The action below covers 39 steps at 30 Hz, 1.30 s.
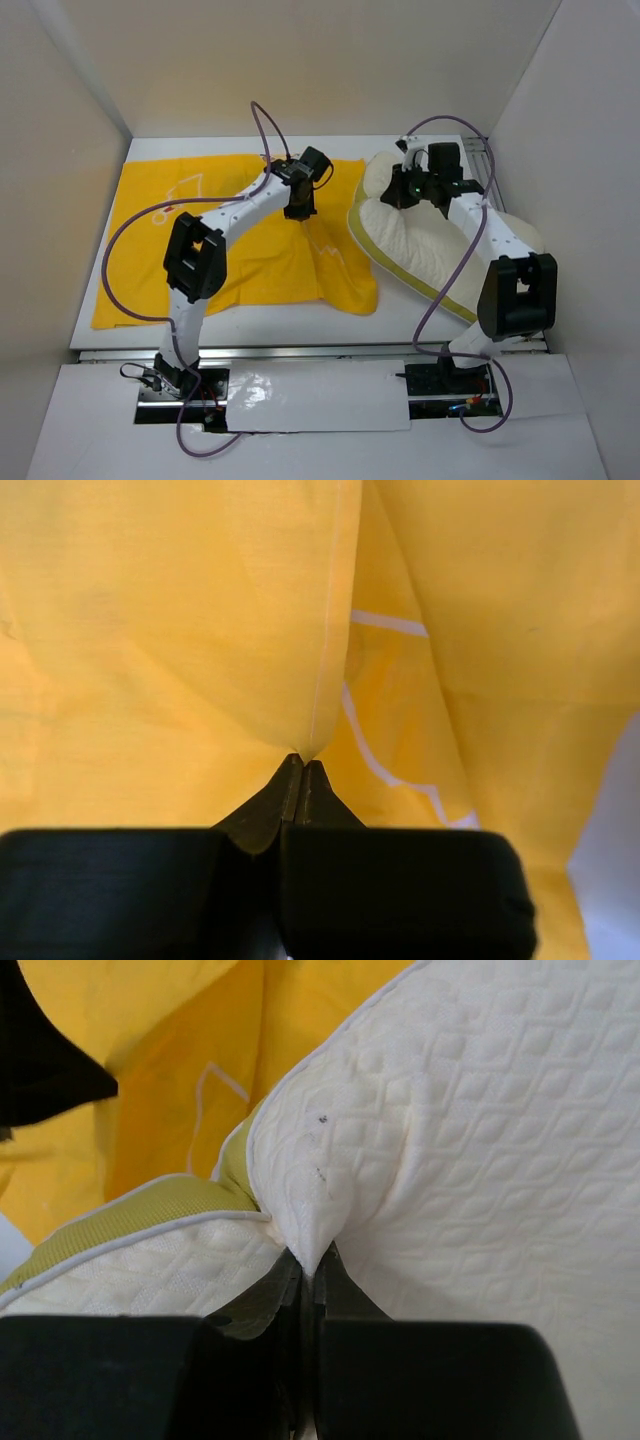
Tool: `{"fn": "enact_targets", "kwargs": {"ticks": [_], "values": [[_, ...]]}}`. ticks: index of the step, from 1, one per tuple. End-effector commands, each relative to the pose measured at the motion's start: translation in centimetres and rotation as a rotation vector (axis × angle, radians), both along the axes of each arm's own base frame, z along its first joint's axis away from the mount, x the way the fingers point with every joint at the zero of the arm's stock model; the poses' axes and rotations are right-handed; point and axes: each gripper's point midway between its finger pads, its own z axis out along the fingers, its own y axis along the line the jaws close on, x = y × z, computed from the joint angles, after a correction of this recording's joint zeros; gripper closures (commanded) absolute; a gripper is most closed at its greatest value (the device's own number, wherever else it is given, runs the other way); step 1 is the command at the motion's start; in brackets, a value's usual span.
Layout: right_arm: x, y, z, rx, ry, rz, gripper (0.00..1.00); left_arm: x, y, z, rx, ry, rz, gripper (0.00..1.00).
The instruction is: Put the pillow into the pillowcase
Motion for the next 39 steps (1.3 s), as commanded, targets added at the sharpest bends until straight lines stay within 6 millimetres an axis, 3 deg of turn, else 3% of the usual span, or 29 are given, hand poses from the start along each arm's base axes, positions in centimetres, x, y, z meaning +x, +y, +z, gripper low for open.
{"fn": "enact_targets", "kwargs": {"ticks": [1,6,7,8,9,10,12,13,15,17,22,24,27,29,30,33,39], "values": [[-0.8,1.9,0.3,-0.053,-0.079,0.174,1.00,0.0,0.9,3.4,-0.005,-0.077,0.023,1.00],[-4.4,7.2,-0.4,-0.098,-0.148,0.559,1.00,-0.2,0.4,4.5,-0.046,-0.098,-0.013,1.00],[-5.9,7.8,-1.8,-0.089,-0.078,0.629,1.00,-0.4,0.5,4.8,-0.048,-0.102,-0.013,1.00],[-6.2,9.1,-1.4,-0.123,-0.136,0.735,1.00,-0.5,0.5,4.5,-0.048,-0.101,-0.013,1.00],[-6.8,9.7,-2.7,-0.127,-0.100,0.796,1.00,-0.7,0.2,5.0,-0.054,-0.110,-0.022,1.00],[-9.0,9.8,-3.6,-0.123,-0.023,0.865,1.00,-0.9,0.3,4.6,-0.047,-0.100,-0.022,1.00],[-10.7,11.2,-4.0,-0.132,-0.080,1.046,1.00,-1.1,0.5,4.7,-0.048,-0.101,-0.022,1.00],[-11.3,11.4,-5.1,-0.132,-0.050,1.079,1.00,-1.1,0.5,4.7,-0.048,-0.101,-0.022,1.00],[-12.1,12.6,-5.2,-0.114,-0.072,1.158,1.00,-1.6,0.6,4.9,-0.060,-0.096,-0.018,1.00],[-12.2,13.4,-6.0,-0.121,-0.049,1.190,1.00,-1.9,0.8,5.6,-0.067,-0.106,-0.018,1.00],[-11.6,16.1,-5.5,-0.152,-0.097,1.252,1.00,-2.7,0.1,6.7,-0.098,-0.133,-0.041,1.00],[-11.0,15.5,-5.4,-0.203,-0.065,1.219,1.00,-2.8,0.4,6.4,-0.084,-0.132,-0.036,1.00],[-9.5,14.9,-3.3,-0.218,-0.135,1.126,1.00,-3.1,0.9,6.8,-0.079,-0.137,-0.022,1.00],[-9.7,14.3,-2.8,-0.211,-0.146,1.089,1.00,-3.5,1.6,7.8,-0.075,-0.158,-0.003,1.00],[-9.7,14.3,-1.1,-0.217,-0.214,1.080,1.00,-3.5,1.6,8.2,-0.080,-0.165,-0.003,1.00],[-10.4,14.2,1.0,-0.223,-0.287,1.056,1.00,-4.1,2.4,8.3,-0.058,-0.163,0.005,1.00],[-13.3,15.7,1.0,-0.212,-0.297,1.142,1.00,-4.8,3.1,9.2,-0.059,-0.164,0.025,1.00]]}}
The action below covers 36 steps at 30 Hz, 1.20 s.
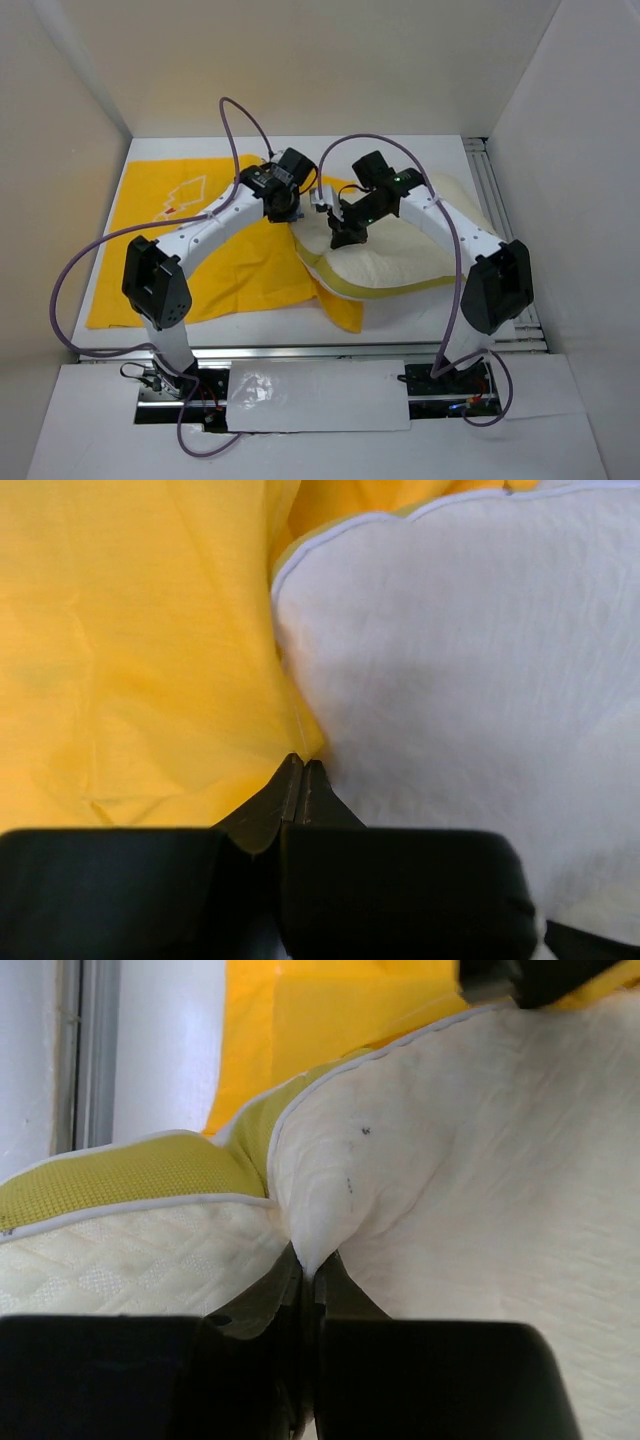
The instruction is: Put the pillow into the pillowcase
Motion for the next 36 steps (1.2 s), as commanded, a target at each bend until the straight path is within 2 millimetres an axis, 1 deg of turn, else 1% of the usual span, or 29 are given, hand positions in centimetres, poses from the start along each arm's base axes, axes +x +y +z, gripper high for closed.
{"fn": "enact_targets", "kwargs": {"ticks": [1,2,3,4,6,7,9,10,11,13,14,15,16,17,18,19,20,21,22,23,25,26,27,28,29,32,33,34,36], "values": [[-1.3,2.1,1.4,0.061,-0.036,0.077,1.00,-0.4,0.7,2.0,-0.009,-0.044,0.035,1.00],[-1.7,2.4,1.2,0.053,-0.028,0.096,1.00,-0.7,0.9,2.3,-0.009,-0.044,0.035,1.00],[-2.1,2.5,0.3,0.030,-0.009,0.111,1.00,-0.7,0.9,2.3,-0.009,-0.044,0.035,1.00],[-2.2,2.4,0.6,0.027,-0.004,0.111,1.00,-0.7,1.1,2.6,-0.002,-0.047,0.040,1.00],[-2.5,2.6,0.2,0.019,-0.008,0.140,1.00,-0.9,1.3,2.4,0.002,-0.035,0.047,1.00],[-3.2,3.0,0.0,0.026,-0.002,0.169,1.00,-1.2,1.4,2.7,0.003,-0.034,0.047,1.00],[-3.7,3.3,-1.0,0.023,0.024,0.193,1.00,-1.3,1.5,3.1,-0.005,-0.044,0.047,1.00],[-3.1,3.7,-1.6,0.022,0.035,0.182,1.00,-1.4,1.6,2.8,0.002,-0.035,0.047,1.00],[-2.2,4.4,-1.1,0.037,0.025,0.163,1.00,-1.5,1.7,3.4,-0.007,-0.047,0.047,1.00],[-0.7,5.7,-1.0,0.070,0.014,0.137,1.00,-1.6,1.8,3.8,-0.015,-0.057,0.047,1.00],[0.7,6.5,-0.1,0.102,-0.049,0.128,1.00,-1.9,2.0,4.0,-0.017,-0.060,0.048,1.00],[1.6,7.1,0.2,0.113,-0.044,0.079,1.00,-2.3,1.7,3.6,-0.011,-0.051,0.037,1.00],[2.7,7.6,1.1,0.133,-0.084,0.057,1.00,-2.5,1.6,4.0,-0.025,-0.055,0.031,1.00],[4.0,8.3,1.3,0.156,-0.135,0.054,1.00,-3.1,1.5,4.0,-0.024,-0.053,0.019,1.00],[5.2,8.6,2.1,0.188,-0.132,-0.015,1.00,-3.2,1.3,3.7,-0.032,-0.046,0.012,1.00],[6.3,9.2,2.6,0.223,-0.141,-0.066,1.00,-3.6,0.8,4.0,-0.049,-0.053,-0.004,1.00],[9.1,9.8,5.3,0.332,-0.186,-0.178,1.00,-3.8,0.8,3.8,-0.058,-0.052,-0.009,1.00],[10.1,9.0,4.8,0.362,-0.184,-0.236,1.00,-4.1,0.7,3.5,-0.063,-0.036,-0.017,1.00],[10.9,8.8,5.6,0.409,-0.203,-0.265,1.00,-4.1,0.7,3.5,-0.063,-0.036,-0.017,1.00],[11.5,9.0,8.2,0.510,-0.239,-0.274,1.00,-4.3,0.8,2.9,-0.052,-0.023,-0.017,1.00],[12.5,8.3,8.6,0.553,-0.237,-0.315,1.00,-4.6,1.0,2.7,-0.054,-0.017,-0.009,1.00],[13.3,7.9,9.4,0.578,-0.265,-0.342,1.00,-5.0,0.8,2.3,-0.048,-0.009,-0.018,1.00],[13.9,7.8,9.8,0.585,-0.280,-0.376,1.00,-5.1,0.3,2.7,-0.078,-0.010,-0.033,1.00],[14.5,7.7,9.3,0.589,-0.276,-0.407,1.00,-5.1,0.3,2.7,-0.078,-0.010,-0.033,1.00],[15.1,8.4,9.5,0.618,-0.297,-0.415,1.00,-5.2,0.0,3.3,-0.092,-0.028,-0.043,1.00],[16.6,8.9,8.6,0.652,-0.288,-0.495,1.00,-5.5,-0.4,4.1,-0.103,-0.047,-0.076,1.00],[18.4,8.5,8.3,0.668,-0.323,-0.577,1.00,-5.5,-0.4,4.1,-0.103,-0.047,-0.076,1.00],[18.7,8.6,7.7,0.684,-0.307,-0.622,1.00,-5.6,-0.2,4.6,-0.105,-0.059,-0.084,1.00],[20.4,7.7,8.0,0.728,-0.349,-0.726,1.00,-5.7,0.4,4.8,-0.079,-0.070,-0.081,1.00]]}}
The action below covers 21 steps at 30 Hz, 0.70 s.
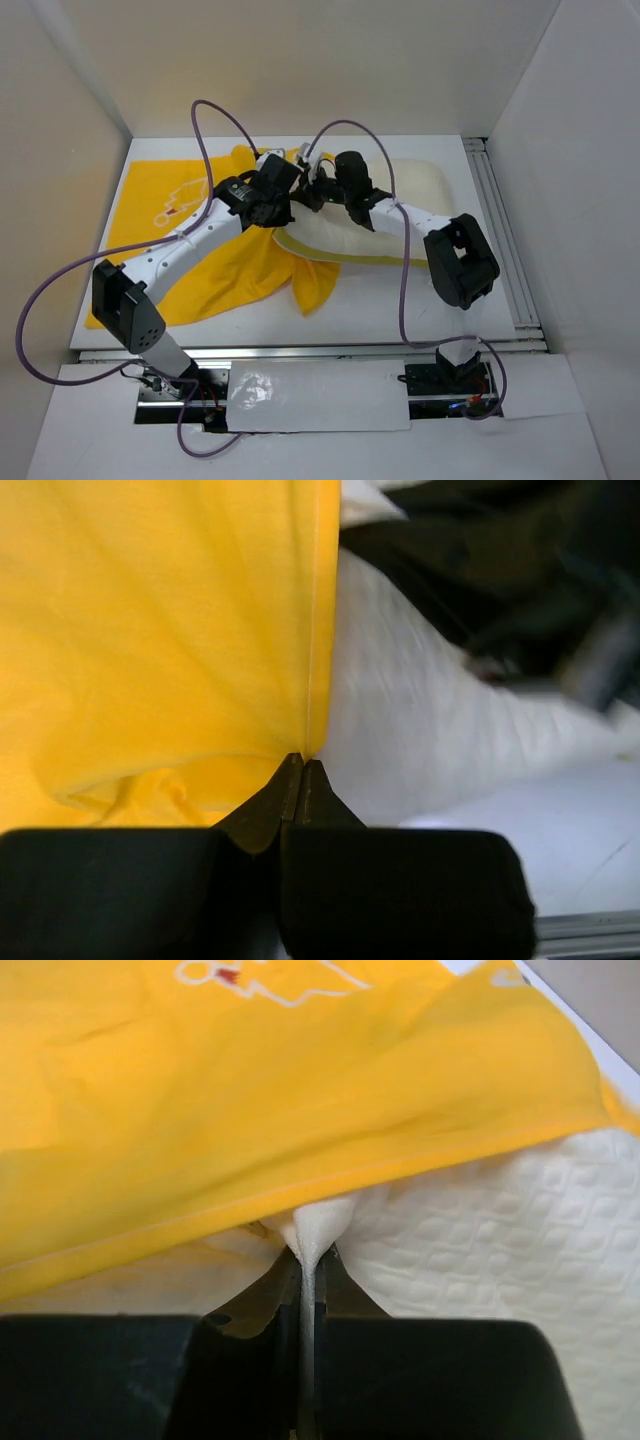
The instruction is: Put the pillow into the pillowcase
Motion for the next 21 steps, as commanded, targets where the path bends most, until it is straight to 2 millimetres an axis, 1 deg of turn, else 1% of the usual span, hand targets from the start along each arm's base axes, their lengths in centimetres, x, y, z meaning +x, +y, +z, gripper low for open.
{"fn": "enact_targets", "kwargs": {"ticks": [1,3,4,5,6,7,8,9,10,11,12,13,14,15,16,17,18,19,20,21], "values": [[7.1,-2.9,6.6,0.264,-0.162,-0.324,1.00,-2.8,-0.3,1.7,0.010,0.001,-0.063,1.00],[7.5,-3.7,6.6,0.271,-0.150,-0.319,1.00,-3.3,0.7,1.6,0.045,0.012,-0.048,1.00],[7.2,-4.0,6.4,0.267,-0.144,-0.304,1.00,-3.1,1.0,1.6,0.045,0.013,-0.039,1.00],[7.0,-4.6,5.7,0.264,-0.114,-0.277,1.00,-3.3,1.5,1.6,0.058,0.013,-0.032,1.00],[7.1,-4.8,5.7,0.270,-0.103,-0.271,1.00,-3.1,1.9,1.6,0.058,0.013,-0.018,1.00],[7.0,-5.2,6.1,0.285,-0.107,-0.266,1.00,-3.3,2.4,0.7,0.065,0.040,-0.013,1.00],[7.0,-5.3,6.0,0.304,-0.085,-0.284,1.00,-3.4,2.2,0.6,0.060,0.045,-0.018,1.00],[7.2,-5.4,6.2,0.317,-0.085,-0.302,1.00,-3.6,2.4,0.1,0.069,0.057,-0.018,1.00],[7.7,-5.8,7.1,0.344,-0.106,-0.334,1.00,-3.3,1.8,0.3,0.044,0.045,-0.027,1.00],[7.8,-5.8,7.6,0.382,-0.091,-0.349,1.00,-3.4,1.4,0.0,0.032,0.056,-0.051,1.00],[7.4,-5.2,8.0,0.401,-0.089,-0.335,1.00,-3.3,1.0,0.1,0.017,0.052,-0.070,1.00],[7.5,-4.4,7.7,0.413,-0.073,-0.325,1.00,-3.4,0.2,0.3,-0.003,0.048,-0.090,1.00],[8.1,-4.2,7.8,0.441,-0.051,-0.380,1.00,-3.4,-0.2,0.4,-0.015,0.045,-0.111,1.00],[7.9,-2.9,8.6,0.456,-0.062,-0.374,1.00,-3.6,-1.5,0.6,-0.044,0.038,-0.158,1.00],[8.1,-2.2,8.0,0.467,-0.036,-0.393,1.00,-4.0,-2.4,0.6,-0.049,0.043,-0.184,1.00],[8.4,-2.1,7.4,0.490,-0.002,-0.443,1.00,-3.9,-3.2,1.5,-0.075,0.019,-0.202,1.00],[7.8,-1.0,8.2,0.514,-0.005,-0.428,1.00,-3.6,-3.9,1.6,-0.088,0.016,-0.221,1.00],[7.8,-0.5,7.4,0.516,0.015,-0.444,1.00,-3.8,-4.8,2.1,-0.109,0.006,-0.245,1.00],[8.0,-0.3,6.7,0.519,0.029,-0.478,1.00,-3.4,-5.6,2.7,-0.130,-0.007,-0.268,1.00],[7.2,0.5,5.6,0.499,0.040,-0.480,1.00,-3.7,-6.9,2.8,-0.160,0.003,-0.322,1.00]]}}
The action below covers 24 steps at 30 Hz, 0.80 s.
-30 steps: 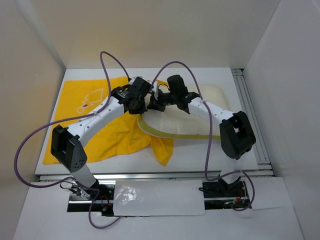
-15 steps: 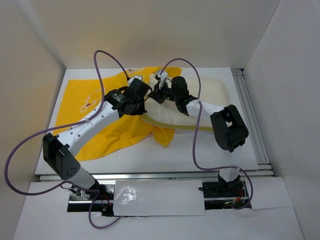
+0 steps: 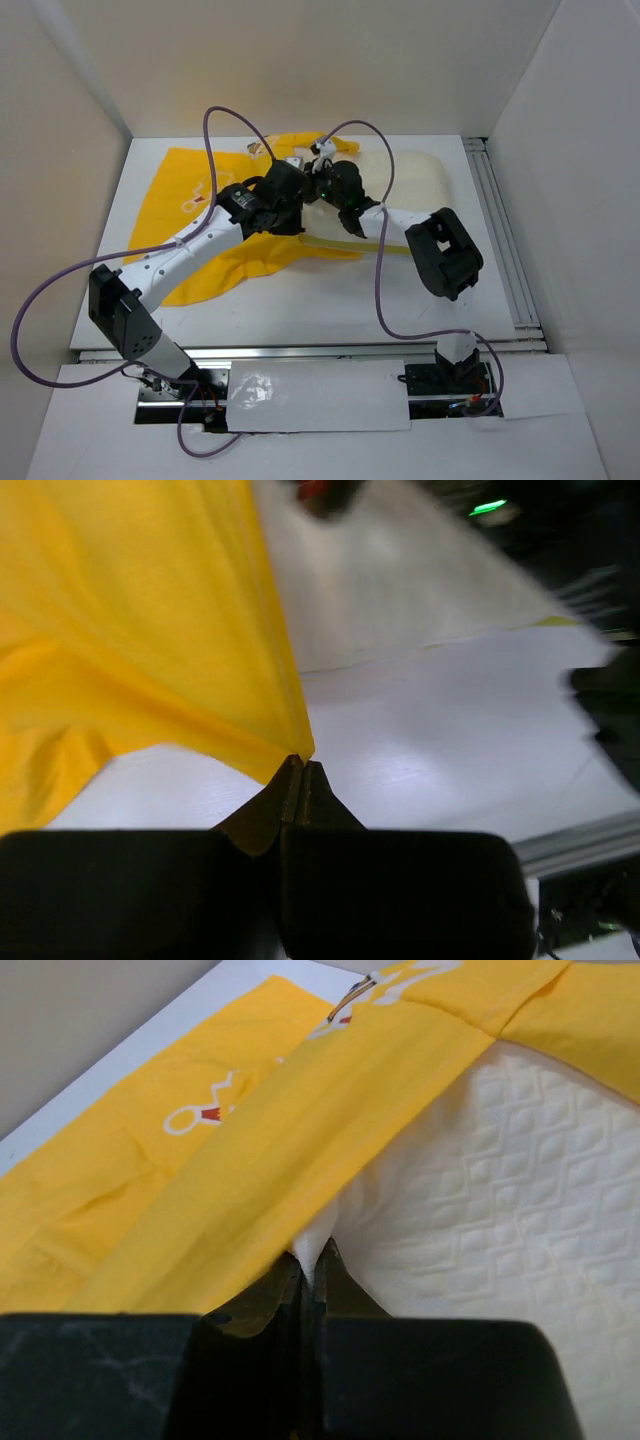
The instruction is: Put the pillow into the pillowcase
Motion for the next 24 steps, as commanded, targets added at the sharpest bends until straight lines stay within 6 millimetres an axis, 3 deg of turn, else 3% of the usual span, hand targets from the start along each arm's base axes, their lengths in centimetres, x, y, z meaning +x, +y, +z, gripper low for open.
{"fn": "enact_targets", "kwargs": {"ticks": [1,2,3,5,6,7,8,9,10,12,13,14,15,16,17,19,22,23,24], "values": [[1.1,1.2,4.8,0.144,-0.118,-0.137,1.00,-0.6,-4.7,3.4,-0.145,-0.034,-0.169,1.00],[1.0,1.0,4.1,0.134,-0.122,-0.139,1.00,-0.1,-5.4,4.3,-0.161,-0.056,-0.191,1.00],[-0.3,1.4,1.6,0.101,-0.080,-0.104,1.00,0.1,-5.6,4.4,-0.158,-0.063,-0.198,1.00],[-2.4,1.5,1.9,0.111,-0.075,-0.033,1.00,1.0,-6.0,5.8,-0.175,-0.102,-0.190,1.00],[-3.8,0.8,0.0,0.091,-0.030,-0.024,0.99,1.1,-6.1,5.3,-0.162,-0.084,-0.189,1.00],[-4.7,0.5,0.0,0.088,-0.024,-0.006,0.82,1.1,-6.1,5.1,-0.156,-0.076,-0.189,1.00],[-5.8,-0.3,2.2,0.105,-0.047,0.015,0.69,0.9,-5.9,4.8,-0.144,-0.060,-0.188,1.00],[-6.8,-0.7,2.8,0.109,-0.052,0.031,0.54,1.3,-5.6,4.3,-0.137,-0.051,-0.177,1.00],[-7.9,-2.4,4.0,0.114,-0.061,0.016,0.31,1.1,-5.5,4.0,-0.136,-0.035,-0.166,0.87],[-7.7,-5.1,4.2,0.086,-0.024,-0.059,0.19,0.8,-4.8,3.0,-0.119,0.001,-0.146,0.65],[-7.2,-6.6,4.6,0.069,-0.022,-0.089,0.15,0.7,-4.4,2.8,-0.109,0.010,-0.125,0.49],[-7.4,-7.6,6.4,0.062,-0.043,-0.102,0.02,0.4,-4.0,3.2,-0.109,-0.002,-0.120,0.35],[-7.3,-8.8,5.0,-0.010,0.017,-0.131,0.00,0.4,-3.1,2.7,-0.097,0.003,-0.092,0.15],[-6.6,-10.2,5.9,-0.031,0.012,-0.158,0.00,0.3,-2.8,2.8,-0.099,-0.001,-0.078,0.04],[-7.1,-11.0,5.5,-0.072,0.048,-0.166,0.00,0.5,-2.1,3.7,-0.108,-0.026,-0.058,0.00],[-6.0,-13.5,5.7,-0.094,0.063,-0.238,0.00,1.1,-0.9,3.6,-0.099,-0.029,-0.025,0.00],[-4.8,-16.2,7.0,-0.119,0.018,-0.251,0.00,4.2,1.8,4.4,-0.076,-0.070,0.063,0.00],[-4.3,-16.5,6.0,-0.146,0.037,-0.233,0.00,5.5,3.0,4.4,-0.061,-0.072,0.090,0.00],[-4.3,-16.2,5.8,-0.188,0.006,-0.154,0.00,7.5,2.9,4.5,-0.035,-0.088,0.074,0.00]]}}
